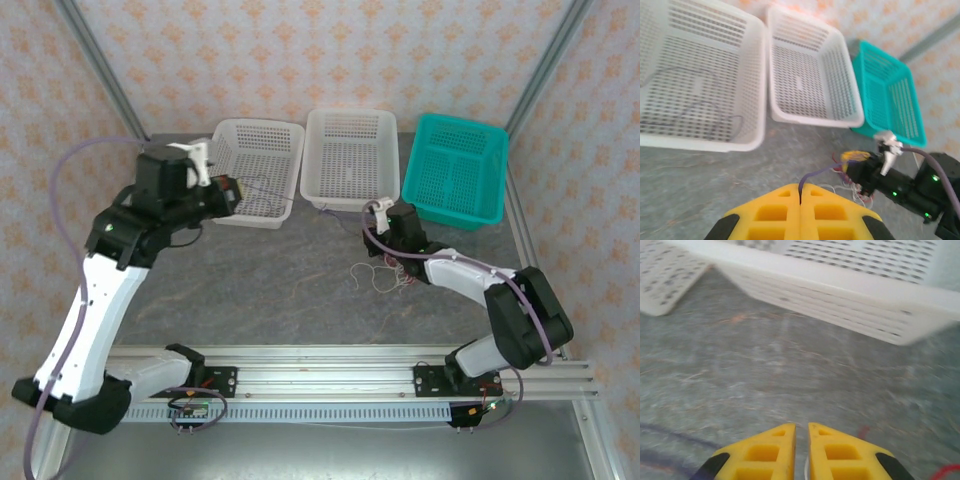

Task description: Untangle the cables

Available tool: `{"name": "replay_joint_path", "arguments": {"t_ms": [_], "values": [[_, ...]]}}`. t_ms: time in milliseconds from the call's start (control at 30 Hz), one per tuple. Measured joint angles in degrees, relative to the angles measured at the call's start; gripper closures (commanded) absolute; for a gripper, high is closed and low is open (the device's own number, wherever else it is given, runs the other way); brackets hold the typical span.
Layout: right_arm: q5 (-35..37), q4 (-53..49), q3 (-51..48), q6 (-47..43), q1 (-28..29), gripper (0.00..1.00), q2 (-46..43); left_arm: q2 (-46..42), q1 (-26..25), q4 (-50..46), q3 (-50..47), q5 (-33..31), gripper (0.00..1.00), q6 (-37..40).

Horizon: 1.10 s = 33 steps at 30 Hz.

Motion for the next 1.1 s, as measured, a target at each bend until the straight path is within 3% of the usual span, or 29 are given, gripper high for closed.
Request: {"name": "replay_joint_path", "arguments": {"t_ms": [267,567,700,833,1100], "values": [[5.84,-6.19,0.02,9.81,-3.72,0.86,-0.98,-0.92,6.54,-1.01,-4.50,3.87,1.00,-0.81],[12.39,-15.78,0.76,27.15,-16.83,0.72,-3.37,-2.86,23.76,-2.95,-5.55,8.28,1.00,-1.03],[12.57,-16.76,0.50,31.54,-17.18,0.78,-5.07,-3.52,25.57,-3.39,-7.04,10.54,1.00,-1.11],[12.28,-17.64,-1.07,38.07,-20.35,0.74,-7.10,-3.50,26.12,-4.94,-8.00,10.82,1.00,-1.20],[14.38,-22.67,-5.64,49.09,-36.11,0.70,-14.08,-5.29,31.78,-7.28,-8.76,-0.04,1.00,-1.49]]}}
